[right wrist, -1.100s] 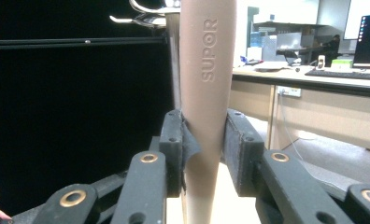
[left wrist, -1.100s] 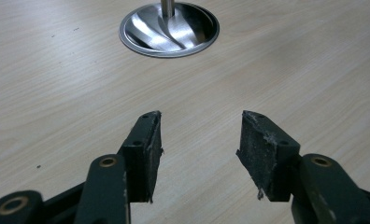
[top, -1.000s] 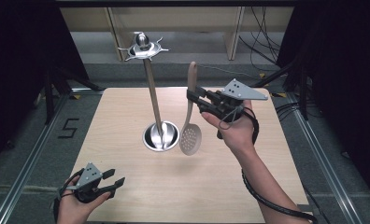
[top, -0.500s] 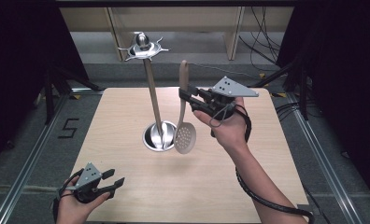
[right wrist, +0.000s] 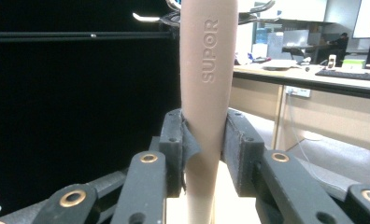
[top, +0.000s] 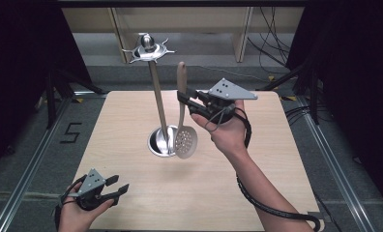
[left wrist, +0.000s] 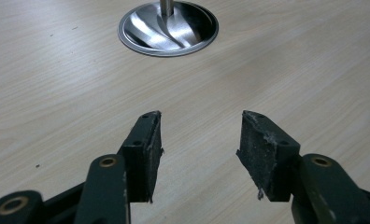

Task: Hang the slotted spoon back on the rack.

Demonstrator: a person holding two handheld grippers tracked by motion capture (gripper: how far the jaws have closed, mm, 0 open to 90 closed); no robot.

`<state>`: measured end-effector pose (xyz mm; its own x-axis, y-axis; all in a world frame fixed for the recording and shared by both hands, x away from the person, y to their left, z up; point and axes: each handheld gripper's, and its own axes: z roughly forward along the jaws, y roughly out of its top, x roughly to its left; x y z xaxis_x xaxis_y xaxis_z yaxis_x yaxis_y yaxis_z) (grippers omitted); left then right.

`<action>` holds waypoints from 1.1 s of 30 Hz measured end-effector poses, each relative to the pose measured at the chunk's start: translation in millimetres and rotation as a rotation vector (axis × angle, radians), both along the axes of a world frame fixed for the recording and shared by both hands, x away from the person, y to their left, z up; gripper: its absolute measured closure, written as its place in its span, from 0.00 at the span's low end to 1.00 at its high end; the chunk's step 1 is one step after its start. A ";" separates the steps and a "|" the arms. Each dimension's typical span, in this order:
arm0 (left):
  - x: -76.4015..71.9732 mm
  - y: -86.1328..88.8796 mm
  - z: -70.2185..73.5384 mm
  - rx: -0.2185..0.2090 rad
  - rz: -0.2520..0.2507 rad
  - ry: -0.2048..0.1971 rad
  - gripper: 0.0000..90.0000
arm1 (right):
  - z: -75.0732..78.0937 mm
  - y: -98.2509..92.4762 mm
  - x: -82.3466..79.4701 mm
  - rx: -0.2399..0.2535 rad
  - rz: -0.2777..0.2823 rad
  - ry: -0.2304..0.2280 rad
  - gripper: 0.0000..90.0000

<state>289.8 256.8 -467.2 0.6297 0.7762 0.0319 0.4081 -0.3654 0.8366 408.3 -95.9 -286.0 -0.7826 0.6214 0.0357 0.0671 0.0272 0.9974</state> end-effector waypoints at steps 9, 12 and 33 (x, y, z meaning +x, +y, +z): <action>-1.2 -0.9 -0.6 -0.019 0.011 0.012 0.53 | 2.0 10.8 -1.8 -0.011 0.000 -0.015 0.79; -1.4 -1.0 -0.6 -0.020 0.013 0.014 0.53 | 2.4 13.4 -2.8 -0.004 -0.006 -0.012 0.79; -0.3 -0.1 -0.2 -0.002 0.001 0.002 0.53 | 5.8 26.4 -0.2 -0.020 -0.038 -0.015 0.79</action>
